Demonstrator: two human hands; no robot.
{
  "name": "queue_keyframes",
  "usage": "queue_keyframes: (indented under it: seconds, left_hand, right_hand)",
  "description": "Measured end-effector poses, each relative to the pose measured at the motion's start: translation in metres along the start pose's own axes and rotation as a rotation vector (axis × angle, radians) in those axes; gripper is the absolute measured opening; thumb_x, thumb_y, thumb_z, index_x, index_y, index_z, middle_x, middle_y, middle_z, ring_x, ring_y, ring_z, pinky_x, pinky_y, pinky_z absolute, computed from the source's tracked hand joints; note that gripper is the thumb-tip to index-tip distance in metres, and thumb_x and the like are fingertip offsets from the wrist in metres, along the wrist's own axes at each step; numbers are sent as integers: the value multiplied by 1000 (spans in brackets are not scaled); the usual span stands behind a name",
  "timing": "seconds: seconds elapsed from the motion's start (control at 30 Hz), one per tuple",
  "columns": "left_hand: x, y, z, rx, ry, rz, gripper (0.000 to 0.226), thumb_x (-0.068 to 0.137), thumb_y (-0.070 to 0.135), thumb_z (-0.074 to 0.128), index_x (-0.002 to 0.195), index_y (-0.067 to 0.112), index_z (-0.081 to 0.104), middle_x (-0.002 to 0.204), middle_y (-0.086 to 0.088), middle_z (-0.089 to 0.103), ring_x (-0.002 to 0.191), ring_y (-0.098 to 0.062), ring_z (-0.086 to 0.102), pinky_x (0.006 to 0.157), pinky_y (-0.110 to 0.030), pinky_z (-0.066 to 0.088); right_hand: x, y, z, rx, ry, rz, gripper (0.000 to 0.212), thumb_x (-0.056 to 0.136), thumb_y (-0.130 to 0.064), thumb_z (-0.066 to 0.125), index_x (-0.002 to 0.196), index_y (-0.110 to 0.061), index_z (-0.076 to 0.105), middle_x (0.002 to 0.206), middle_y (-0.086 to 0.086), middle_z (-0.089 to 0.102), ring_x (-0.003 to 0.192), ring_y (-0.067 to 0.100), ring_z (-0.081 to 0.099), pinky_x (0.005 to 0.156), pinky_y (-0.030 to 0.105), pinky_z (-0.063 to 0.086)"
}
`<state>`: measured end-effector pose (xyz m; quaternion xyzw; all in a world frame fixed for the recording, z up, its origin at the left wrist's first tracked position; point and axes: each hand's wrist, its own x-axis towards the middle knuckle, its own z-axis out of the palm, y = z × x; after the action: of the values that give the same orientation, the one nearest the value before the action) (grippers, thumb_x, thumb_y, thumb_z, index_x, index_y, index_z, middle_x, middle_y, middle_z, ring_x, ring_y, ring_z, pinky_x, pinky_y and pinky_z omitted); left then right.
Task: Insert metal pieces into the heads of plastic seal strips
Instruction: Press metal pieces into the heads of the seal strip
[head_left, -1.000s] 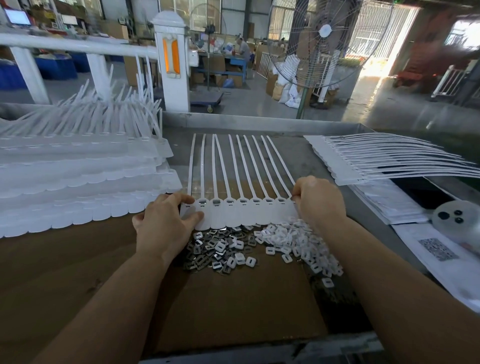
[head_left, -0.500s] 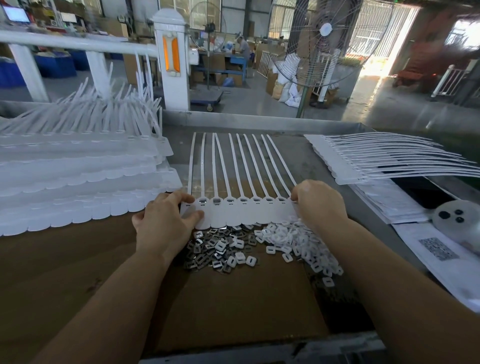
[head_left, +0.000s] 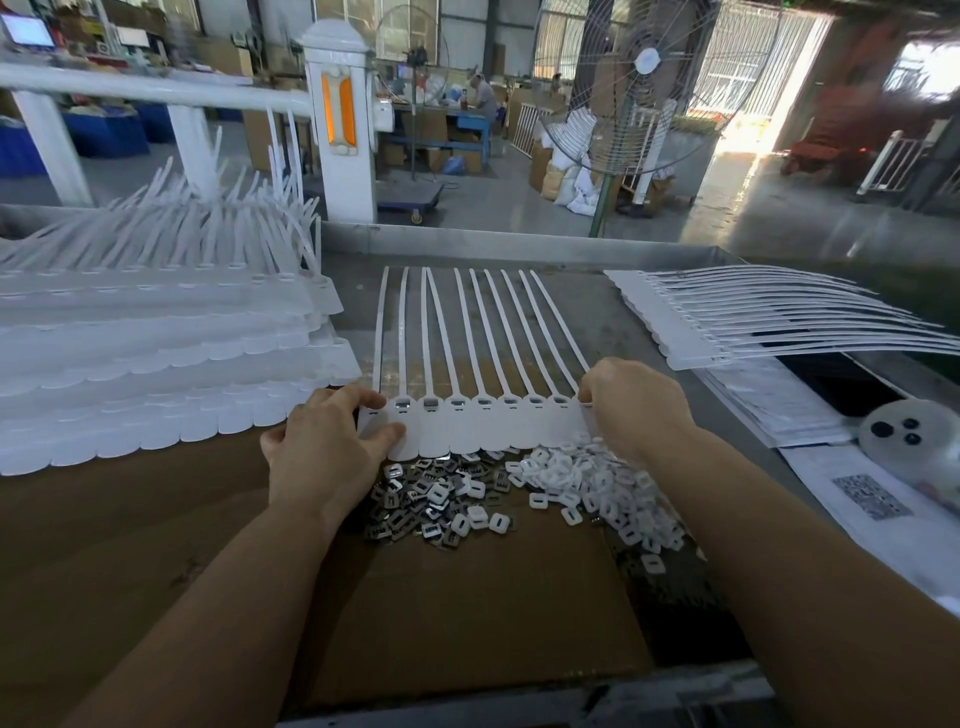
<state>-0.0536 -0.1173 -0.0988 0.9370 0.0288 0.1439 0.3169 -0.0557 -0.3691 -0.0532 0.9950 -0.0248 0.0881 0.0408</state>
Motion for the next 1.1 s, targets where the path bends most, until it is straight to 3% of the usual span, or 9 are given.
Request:
queue_keyframes:
  seconds: [0.17, 0.43, 1.1]
  left_hand:
    - [0, 1, 0, -1, -4, -5, 29, 83, 43, 65, 109, 32, 60, 113, 4, 54, 111, -21, 49, 100, -47, 25]
    - [0, 0, 0, -3, -3, 0, 29, 83, 44, 65, 110, 32, 60, 103, 9, 47, 110, -20, 49, 99, -48, 25]
    - [1, 0, -2, 2, 4, 1, 30, 84, 43, 64, 110, 31, 60, 106, 6, 51, 110, -21, 49, 98, -47, 25]
  right_hand:
    - [2, 9, 3, 252, 45, 134, 26, 87, -3, 53, 102, -17, 68, 103, 6, 67, 96, 26, 60, 83, 38, 50]
    - [-1, 3, 2, 128, 2, 45, 37, 84, 5, 49, 108, -18, 66, 110, 3, 62, 97, 24, 57, 73, 31, 42]
    - [1, 6, 2, 284, 14, 136, 31, 88, 3, 48, 100, -20, 65, 105, 4, 64, 97, 23, 57, 80, 36, 48]
